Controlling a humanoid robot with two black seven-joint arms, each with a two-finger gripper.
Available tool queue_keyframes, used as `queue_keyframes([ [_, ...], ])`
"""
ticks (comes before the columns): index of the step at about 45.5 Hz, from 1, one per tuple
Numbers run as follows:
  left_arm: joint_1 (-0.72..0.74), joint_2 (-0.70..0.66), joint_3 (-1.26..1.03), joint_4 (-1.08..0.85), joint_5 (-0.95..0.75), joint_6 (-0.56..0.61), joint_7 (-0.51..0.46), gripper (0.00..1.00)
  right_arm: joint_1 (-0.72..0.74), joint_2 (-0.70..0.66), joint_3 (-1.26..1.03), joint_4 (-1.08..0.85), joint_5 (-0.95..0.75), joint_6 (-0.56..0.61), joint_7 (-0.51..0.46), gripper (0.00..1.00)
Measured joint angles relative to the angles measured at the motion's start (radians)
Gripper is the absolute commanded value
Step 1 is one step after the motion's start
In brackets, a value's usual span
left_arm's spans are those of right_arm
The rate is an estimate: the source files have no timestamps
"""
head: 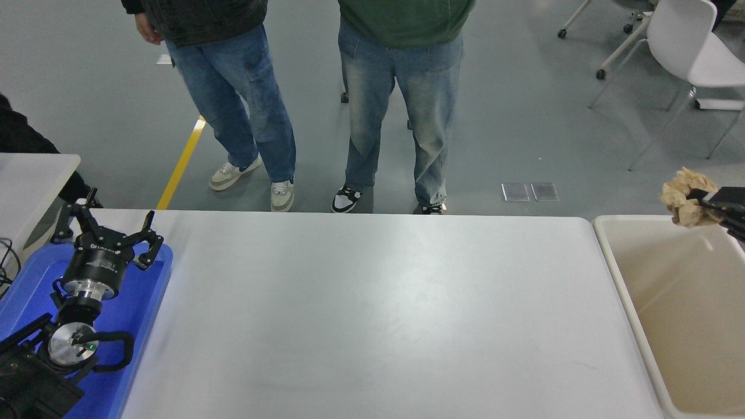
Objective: Clean the table surface
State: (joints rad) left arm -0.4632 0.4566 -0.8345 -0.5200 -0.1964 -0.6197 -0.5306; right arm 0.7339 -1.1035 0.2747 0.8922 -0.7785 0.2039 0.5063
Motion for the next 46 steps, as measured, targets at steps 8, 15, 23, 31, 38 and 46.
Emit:
queue_keyframes([
  [8,0.000,0.000,0.000,0.000,0.000,0.000,0.000,1.00,-0.018,0.072,-0.014,-0.150,0.006,0.005,0.007,0.00],
  [15,0.000,0.001,0.000,0.000,0.000,0.000,0.000,1.00,-0.030,0.150,-0.037,-0.293,0.008,0.006,0.018,0.00],
  [23,0.000,0.000,0.000,0.000,0.000,0.000,0.000,1.00,-0.037,0.249,-0.066,-0.466,0.009,0.006,0.030,0.00],
  [31,0.000,0.000,0.000,0.000,0.000,0.000,0.000,1.00,-0.042,0.352,-0.100,-0.639,0.010,0.004,0.036,0.00],
  [38,0.000,0.000,0.000,0.000,0.000,0.000,0.000,1.00,-0.052,0.429,-0.127,-0.752,0.010,-0.005,0.036,0.00],
  [46,0.000,0.000,0.000,0.000,0.000,0.000,0.000,1.00,-0.076,0.516,-0.153,-0.855,0.010,-0.044,0.023,0.00],
])
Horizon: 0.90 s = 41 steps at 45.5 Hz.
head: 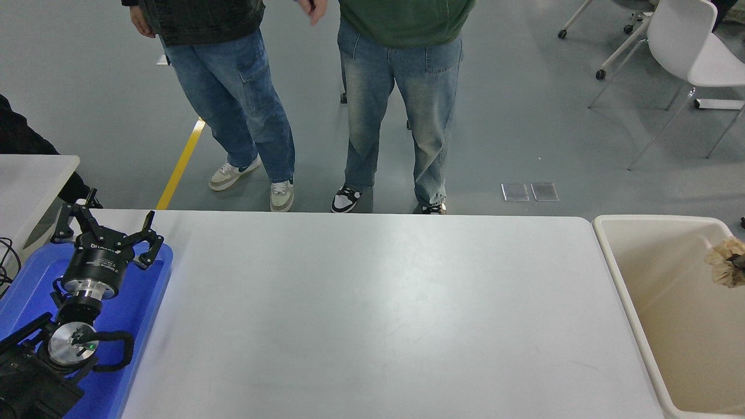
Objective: Clean the table surface
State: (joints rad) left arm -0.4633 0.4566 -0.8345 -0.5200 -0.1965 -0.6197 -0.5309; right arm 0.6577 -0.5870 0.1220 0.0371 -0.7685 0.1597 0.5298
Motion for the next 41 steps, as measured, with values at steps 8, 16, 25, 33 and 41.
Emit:
queue_keyframes([
  [8,0.000,0.000,0.000,0.000,0.000,0.000,0.000,1.00,-0.023,0.059,-0.026,-0.049,0.019,-0.057,-0.043,0.00],
  [16,0.000,0.000,0.000,0.000,0.000,0.000,0.000,1.00,-0.035,0.103,-0.038,-0.069,0.040,-0.114,-0.096,0.00],
  [25,0.000,0.000,0.000,0.000,0.000,0.000,0.000,1.00,-0.041,0.134,-0.042,-0.079,0.051,-0.155,-0.131,0.00],
  [33,0.000,0.000,0.000,0.000,0.000,0.000,0.000,1.00,-0.043,0.150,-0.044,-0.082,0.056,-0.173,-0.144,0.00],
  [41,0.000,0.000,0.000,0.000,0.000,0.000,0.000,1.00,-0.043,0.158,-0.041,-0.084,0.072,-0.183,-0.157,1.00],
])
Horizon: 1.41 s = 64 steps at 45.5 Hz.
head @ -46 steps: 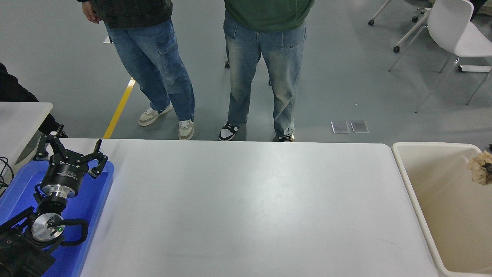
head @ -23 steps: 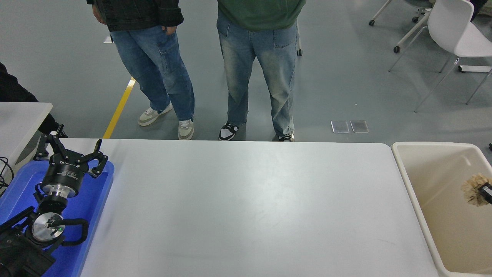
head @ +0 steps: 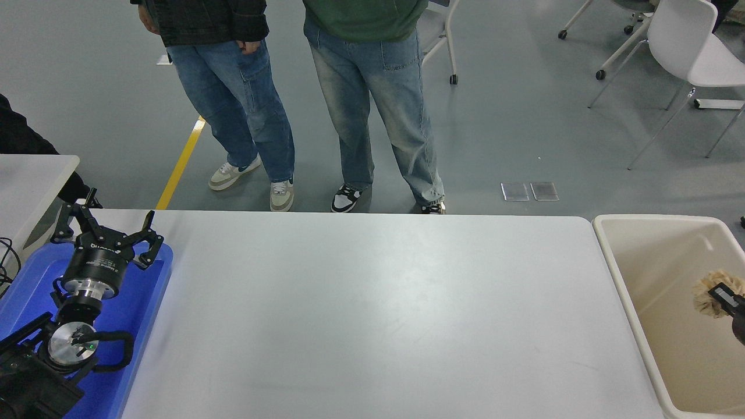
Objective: Clean the table surface
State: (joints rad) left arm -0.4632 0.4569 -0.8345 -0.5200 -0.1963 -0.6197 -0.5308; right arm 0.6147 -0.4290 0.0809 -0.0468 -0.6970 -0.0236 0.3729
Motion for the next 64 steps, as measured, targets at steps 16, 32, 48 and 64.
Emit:
queue_keyframes([
  [16,0.000,0.000,0.000,0.000,0.000,0.000,0.000,1.00,0.002,0.004,-0.036,0.000,0.108,-0.004,-0.033,1.00],
  [32,0.000,0.000,0.000,0.000,-0.001,0.000,0.001,1.00,0.000,0.000,-0.042,-0.002,0.169,-0.006,-0.039,1.00],
  [48,0.000,0.000,0.000,0.000,-0.001,0.000,0.000,1.00,0.017,-0.004,-0.031,0.001,0.313,-0.006,-0.040,1.00],
  [64,0.000,0.000,0.000,0.000,-0.002,0.000,0.000,1.00,0.071,-0.060,0.225,0.128,0.375,0.003,-0.034,1.00],
])
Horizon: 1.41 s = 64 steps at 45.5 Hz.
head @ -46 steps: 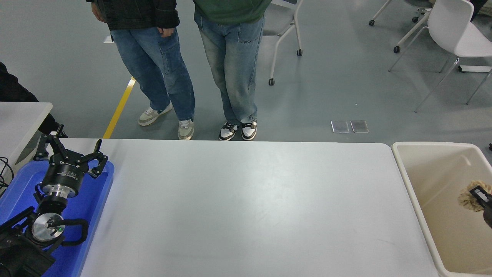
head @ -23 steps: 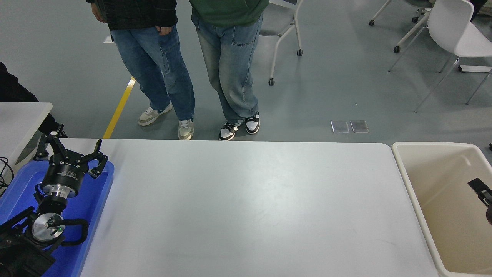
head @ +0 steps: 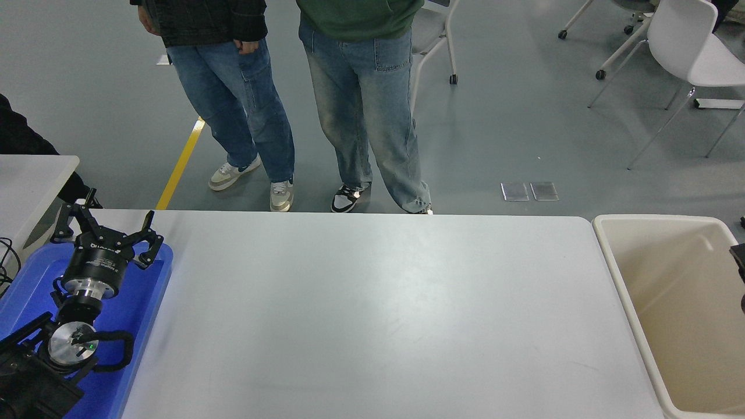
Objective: Clean the table surface
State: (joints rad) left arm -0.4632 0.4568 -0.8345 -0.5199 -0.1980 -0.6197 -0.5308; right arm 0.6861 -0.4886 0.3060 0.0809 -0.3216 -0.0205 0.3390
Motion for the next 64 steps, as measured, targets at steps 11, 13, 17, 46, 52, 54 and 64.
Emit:
queue_keyframes([
  [11,0.000,0.000,0.000,0.000,0.000,0.000,0.000,1.00,-0.015,-0.056,0.200,0.215,0.009,0.005,0.002,1.00],
  [13,0.000,0.000,0.000,0.000,0.000,0.000,0.000,1.00,-0.021,-0.060,0.237,0.249,0.010,0.005,0.002,1.00],
  [17,0.000,0.000,0.000,0.000,0.000,0.000,0.000,1.00,-0.041,-0.064,0.331,0.316,0.012,0.005,0.001,1.00],
  [46,0.000,0.000,0.000,0.000,0.000,0.000,0.000,1.00,-0.218,0.186,0.867,0.655,0.014,0.098,0.020,1.00],
  [52,0.000,0.000,0.000,0.000,0.000,0.000,0.000,1.00,-0.235,0.254,0.918,0.671,0.014,0.122,0.044,1.00],
  [54,0.000,0.000,0.000,0.000,0.000,0.000,0.000,1.00,-0.238,0.267,0.926,0.672,0.014,0.126,0.051,1.00],
  [64,0.000,0.000,0.000,0.000,0.000,0.000,0.000,1.00,-0.253,0.319,0.945,0.674,0.006,0.147,0.112,1.00],
])
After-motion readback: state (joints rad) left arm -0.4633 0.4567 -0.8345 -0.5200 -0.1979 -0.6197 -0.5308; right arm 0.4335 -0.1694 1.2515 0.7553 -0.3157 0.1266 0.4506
